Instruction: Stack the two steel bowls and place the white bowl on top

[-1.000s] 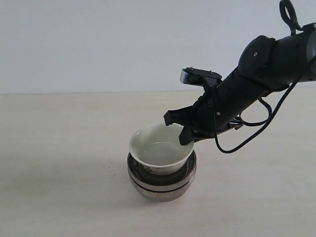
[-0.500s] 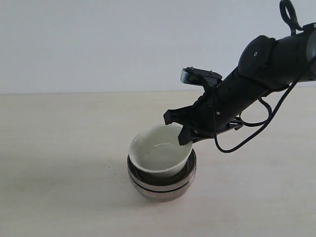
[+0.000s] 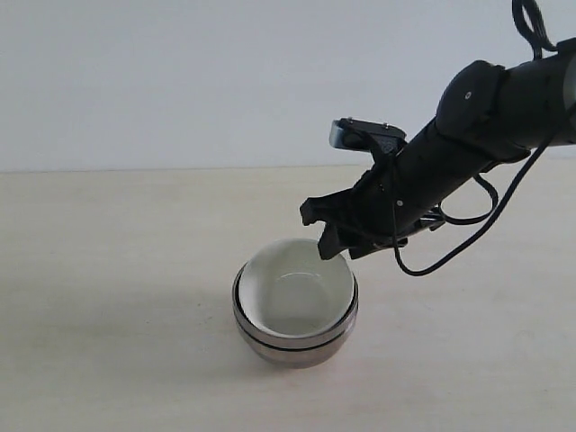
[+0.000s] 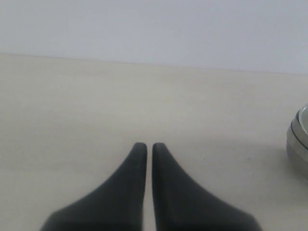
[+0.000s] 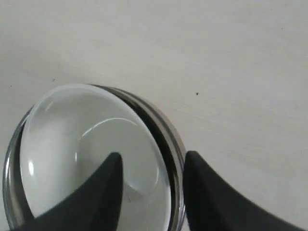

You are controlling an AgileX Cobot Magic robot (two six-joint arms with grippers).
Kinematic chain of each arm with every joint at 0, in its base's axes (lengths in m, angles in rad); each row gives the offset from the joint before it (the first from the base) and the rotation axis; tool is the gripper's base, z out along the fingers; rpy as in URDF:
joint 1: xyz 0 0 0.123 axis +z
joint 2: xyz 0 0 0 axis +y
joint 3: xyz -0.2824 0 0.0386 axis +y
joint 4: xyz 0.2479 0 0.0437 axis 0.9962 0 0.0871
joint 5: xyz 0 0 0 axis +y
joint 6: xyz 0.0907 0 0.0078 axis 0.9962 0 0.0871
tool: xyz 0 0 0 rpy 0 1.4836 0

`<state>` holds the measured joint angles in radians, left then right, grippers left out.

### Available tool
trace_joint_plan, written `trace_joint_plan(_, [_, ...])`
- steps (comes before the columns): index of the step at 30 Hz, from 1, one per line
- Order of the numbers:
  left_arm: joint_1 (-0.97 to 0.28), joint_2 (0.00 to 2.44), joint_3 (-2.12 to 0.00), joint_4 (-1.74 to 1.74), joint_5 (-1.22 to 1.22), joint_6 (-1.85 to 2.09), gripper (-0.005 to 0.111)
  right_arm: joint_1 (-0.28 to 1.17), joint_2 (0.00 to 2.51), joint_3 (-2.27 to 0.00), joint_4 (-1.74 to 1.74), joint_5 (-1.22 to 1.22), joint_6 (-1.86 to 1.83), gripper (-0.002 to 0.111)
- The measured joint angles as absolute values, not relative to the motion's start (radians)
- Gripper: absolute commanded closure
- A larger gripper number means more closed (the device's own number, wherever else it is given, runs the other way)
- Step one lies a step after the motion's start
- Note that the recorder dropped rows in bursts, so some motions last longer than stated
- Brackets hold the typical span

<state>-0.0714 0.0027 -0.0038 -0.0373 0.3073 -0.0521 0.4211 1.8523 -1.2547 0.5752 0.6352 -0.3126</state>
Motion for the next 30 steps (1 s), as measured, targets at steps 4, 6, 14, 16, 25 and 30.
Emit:
trace_joint_plan(4, [-0.071, 0.003, -0.004, -0.037, 0.307, -0.052, 0.103, 0.421, 1.844, -1.255, 0.571, 0.623, -0.313, 0.108])
trace_joint_plan(6, [-0.071, 0.003, -0.004, -0.037, 0.307, -0.052, 0.103, 0.421, 1.848, -1.255, 0.571, 0.616, -0.313, 0.108])
trace_joint_plan(14, [-0.071, 0.003, -0.004, -0.037, 0.307, -0.052, 0.103, 0.421, 1.883, -1.255, 0.566, 0.597, -0.313, 0.108])
trace_joint_plan(16, [-0.071, 0.003, -0.004, -0.037, 0.307, -0.052, 0.103, 0.421, 1.883, -1.255, 0.566, 0.595, -0.313, 0.108])
trace_joint_plan(25, [-0.071, 0.003, -0.004, -0.037, 0.307, -0.052, 0.103, 0.421, 1.866, -1.255, 0.573, 0.584, -0.317, 0.108])
trace_joint_plan(30, [-0.071, 0.003, -0.004, -0.037, 0.307, -0.052, 0.103, 0.421, 1.859, -1.255, 0.578, 0.574, -0.330, 0.108])
